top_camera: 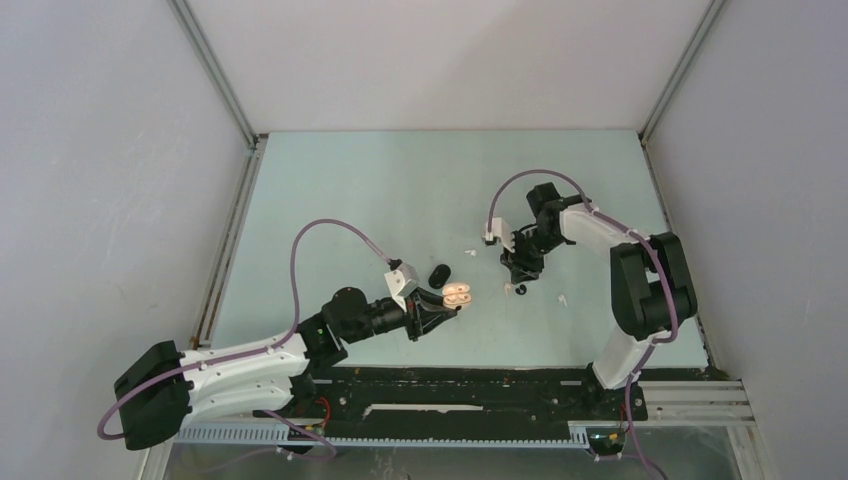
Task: Insert the wireless bluetooth earbuds into the charging case
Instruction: Pick up the earbud from the center of the board.
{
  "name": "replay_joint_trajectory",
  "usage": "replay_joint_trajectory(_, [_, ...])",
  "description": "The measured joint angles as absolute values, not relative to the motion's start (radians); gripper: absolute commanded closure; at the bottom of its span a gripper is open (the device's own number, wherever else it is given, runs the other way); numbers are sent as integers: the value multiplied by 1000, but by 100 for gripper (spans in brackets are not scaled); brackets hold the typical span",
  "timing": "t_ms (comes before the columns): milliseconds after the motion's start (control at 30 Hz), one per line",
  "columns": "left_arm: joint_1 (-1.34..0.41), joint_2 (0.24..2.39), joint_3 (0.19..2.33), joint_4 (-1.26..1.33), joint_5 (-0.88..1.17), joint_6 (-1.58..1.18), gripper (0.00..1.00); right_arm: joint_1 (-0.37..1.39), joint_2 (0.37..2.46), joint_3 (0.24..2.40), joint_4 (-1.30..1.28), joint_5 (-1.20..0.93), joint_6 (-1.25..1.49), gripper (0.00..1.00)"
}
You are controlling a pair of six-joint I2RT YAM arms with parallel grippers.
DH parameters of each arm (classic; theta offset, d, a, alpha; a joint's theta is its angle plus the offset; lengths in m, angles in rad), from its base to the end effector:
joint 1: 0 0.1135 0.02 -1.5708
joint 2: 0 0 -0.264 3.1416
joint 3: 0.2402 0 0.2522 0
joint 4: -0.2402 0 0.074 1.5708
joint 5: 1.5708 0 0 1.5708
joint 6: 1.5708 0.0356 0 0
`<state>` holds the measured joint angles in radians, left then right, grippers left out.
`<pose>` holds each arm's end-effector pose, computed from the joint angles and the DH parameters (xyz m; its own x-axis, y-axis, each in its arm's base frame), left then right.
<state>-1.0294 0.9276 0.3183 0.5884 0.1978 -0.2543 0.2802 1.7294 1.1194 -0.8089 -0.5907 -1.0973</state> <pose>0.1000 -0.1799 0.2315 -0.2473 -0.0674 -0.9666 0.9085 0.3306 -0.2555 0.2948 0.1055 0.1807 -0.1567 -0.8143 -0.5590 -0.9871 0.1101 0.1164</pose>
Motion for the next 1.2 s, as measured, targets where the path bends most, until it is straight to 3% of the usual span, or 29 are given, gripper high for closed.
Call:
replay_joint_trajectory(200, [-1029,929,318,588,198,-254,100,280,1773,1119,-824,-593,-1179,53])
replay_joint_trajectory(433, [-1029,942,318,588,198,-254,100,297,1790,1119,-825,-587,-1225,62])
replay_joint_trajectory(1200, [-1029,966,324,588,198,-254,100,368,1824,1121,-827,-522,-1250,76])
